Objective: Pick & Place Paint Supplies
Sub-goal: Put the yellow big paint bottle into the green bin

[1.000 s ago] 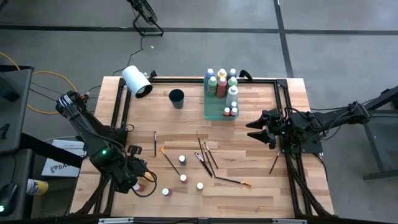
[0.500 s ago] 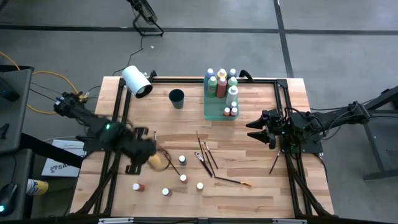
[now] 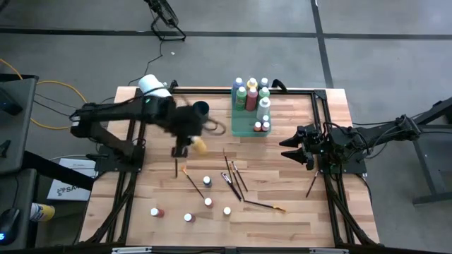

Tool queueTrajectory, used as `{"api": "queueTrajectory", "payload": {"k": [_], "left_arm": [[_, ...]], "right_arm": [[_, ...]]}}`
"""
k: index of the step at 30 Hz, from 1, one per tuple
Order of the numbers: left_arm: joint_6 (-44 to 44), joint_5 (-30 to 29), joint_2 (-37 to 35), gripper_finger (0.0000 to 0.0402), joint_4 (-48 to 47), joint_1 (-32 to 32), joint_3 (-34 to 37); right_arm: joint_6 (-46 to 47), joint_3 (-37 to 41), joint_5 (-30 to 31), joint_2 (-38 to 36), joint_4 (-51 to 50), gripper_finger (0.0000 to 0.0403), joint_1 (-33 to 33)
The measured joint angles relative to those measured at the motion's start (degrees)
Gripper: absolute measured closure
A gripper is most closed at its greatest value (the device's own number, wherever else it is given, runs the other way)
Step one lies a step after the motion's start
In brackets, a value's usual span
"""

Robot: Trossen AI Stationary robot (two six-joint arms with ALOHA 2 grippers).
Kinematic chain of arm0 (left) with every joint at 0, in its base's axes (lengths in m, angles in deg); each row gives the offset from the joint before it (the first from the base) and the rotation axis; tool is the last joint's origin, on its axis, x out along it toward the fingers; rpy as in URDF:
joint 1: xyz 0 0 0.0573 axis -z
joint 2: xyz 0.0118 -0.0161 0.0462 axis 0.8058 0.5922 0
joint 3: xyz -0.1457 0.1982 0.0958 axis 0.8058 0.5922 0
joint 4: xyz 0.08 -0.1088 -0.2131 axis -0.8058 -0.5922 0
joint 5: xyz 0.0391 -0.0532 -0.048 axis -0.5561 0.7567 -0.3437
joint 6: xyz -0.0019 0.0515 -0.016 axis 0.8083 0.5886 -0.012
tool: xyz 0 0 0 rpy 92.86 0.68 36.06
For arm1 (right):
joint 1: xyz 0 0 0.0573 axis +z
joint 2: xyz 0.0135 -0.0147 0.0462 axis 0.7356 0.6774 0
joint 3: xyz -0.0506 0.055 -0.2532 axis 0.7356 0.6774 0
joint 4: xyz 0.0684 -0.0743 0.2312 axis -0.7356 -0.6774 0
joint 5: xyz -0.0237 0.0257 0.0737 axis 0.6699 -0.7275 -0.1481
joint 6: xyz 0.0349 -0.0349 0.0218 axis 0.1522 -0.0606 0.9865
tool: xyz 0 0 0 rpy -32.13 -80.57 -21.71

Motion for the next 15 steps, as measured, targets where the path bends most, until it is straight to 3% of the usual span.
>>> {"api": "queueTrajectory", "payload": {"k": [6, 15], "left_arm": [[12.11, 4.32, 9.82, 0.0285, 4.78, -8.93, -8.55], [26.66, 6.63, 24.08, 0.0285, 5.22, -16.69, -24.75]], "right_arm": [[0.19, 0.00, 0.05, 0.00, 0.67, 0.0151, -0.02], [3.20, 0.00, 0.70, 0.00, 1.80, 0.0151, 0.00]]}}
